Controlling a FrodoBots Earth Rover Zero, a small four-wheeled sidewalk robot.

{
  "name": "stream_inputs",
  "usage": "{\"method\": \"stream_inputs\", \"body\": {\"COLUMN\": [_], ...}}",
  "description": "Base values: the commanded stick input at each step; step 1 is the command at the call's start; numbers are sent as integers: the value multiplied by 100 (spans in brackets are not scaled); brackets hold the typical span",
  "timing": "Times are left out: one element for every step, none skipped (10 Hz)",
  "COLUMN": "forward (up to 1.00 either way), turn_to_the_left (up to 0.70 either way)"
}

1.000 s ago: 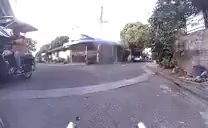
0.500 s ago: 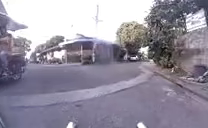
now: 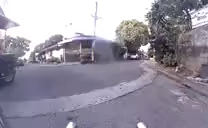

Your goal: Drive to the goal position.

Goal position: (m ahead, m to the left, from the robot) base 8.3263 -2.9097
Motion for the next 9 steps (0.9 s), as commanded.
{"method": "stream_inputs", "body": {"forward": [70, 70, 70, 70, 70, 70, 70, 70, 70], "turn_to_the_left": [0, 0, 0, 0, 0, 0, 0, 0, 0]}}
